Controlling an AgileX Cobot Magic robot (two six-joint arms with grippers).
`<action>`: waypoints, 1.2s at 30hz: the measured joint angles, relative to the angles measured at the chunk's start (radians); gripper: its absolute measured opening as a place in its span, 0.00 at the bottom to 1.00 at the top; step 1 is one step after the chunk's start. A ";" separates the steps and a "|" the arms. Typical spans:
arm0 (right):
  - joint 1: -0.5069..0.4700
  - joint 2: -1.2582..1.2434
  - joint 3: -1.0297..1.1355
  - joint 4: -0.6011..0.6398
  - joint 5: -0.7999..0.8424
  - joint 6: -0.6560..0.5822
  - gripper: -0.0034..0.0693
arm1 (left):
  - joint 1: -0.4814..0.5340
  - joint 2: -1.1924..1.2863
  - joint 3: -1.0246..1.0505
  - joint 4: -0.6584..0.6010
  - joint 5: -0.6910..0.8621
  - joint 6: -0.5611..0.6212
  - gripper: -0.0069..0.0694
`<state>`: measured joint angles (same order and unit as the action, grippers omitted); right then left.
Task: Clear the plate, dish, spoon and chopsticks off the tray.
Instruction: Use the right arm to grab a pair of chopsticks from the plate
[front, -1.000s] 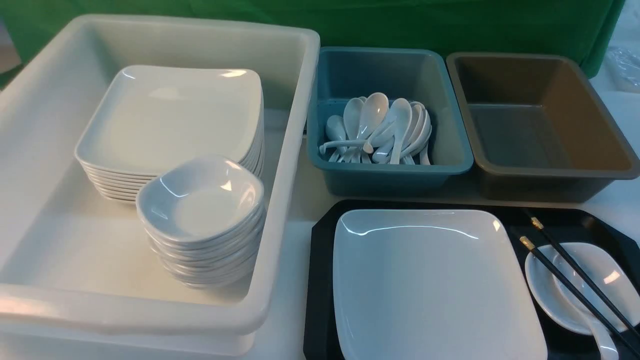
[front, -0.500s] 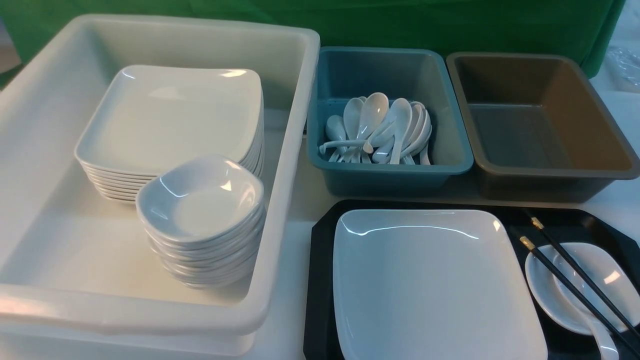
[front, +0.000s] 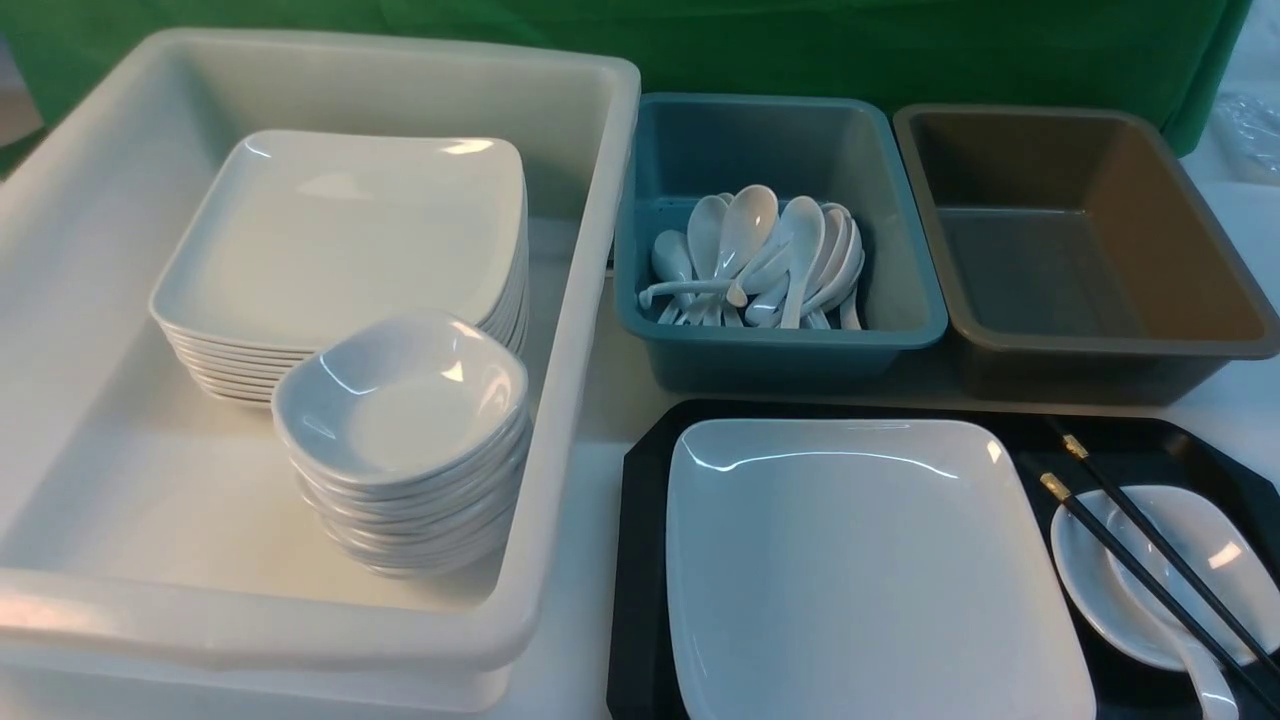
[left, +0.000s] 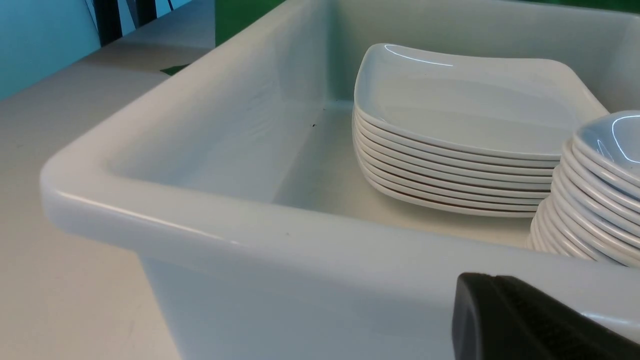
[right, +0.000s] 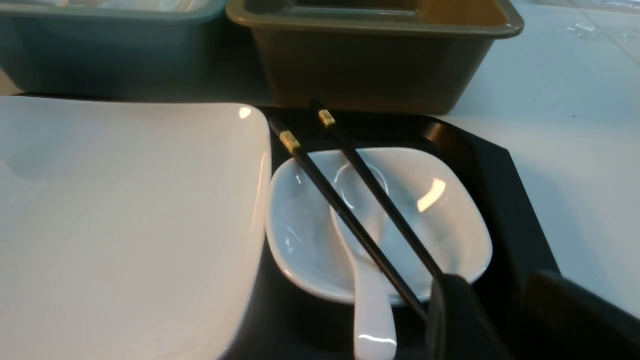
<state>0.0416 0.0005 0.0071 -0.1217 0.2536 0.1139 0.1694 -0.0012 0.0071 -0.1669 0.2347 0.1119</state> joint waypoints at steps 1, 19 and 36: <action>0.000 0.000 0.000 0.000 0.000 0.000 0.38 | 0.000 0.000 0.000 0.000 0.000 0.001 0.10; 0.071 0.000 0.000 0.000 0.000 0.000 0.38 | -0.001 0.000 0.000 -0.085 -0.223 -0.095 0.10; 0.071 0.000 0.000 0.000 0.000 0.000 0.38 | -0.130 0.123 -0.343 -0.155 0.030 -0.187 0.10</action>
<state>0.1127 0.0005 0.0071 -0.1217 0.2536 0.1138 0.0394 0.1221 -0.3361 -0.3219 0.2651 -0.0752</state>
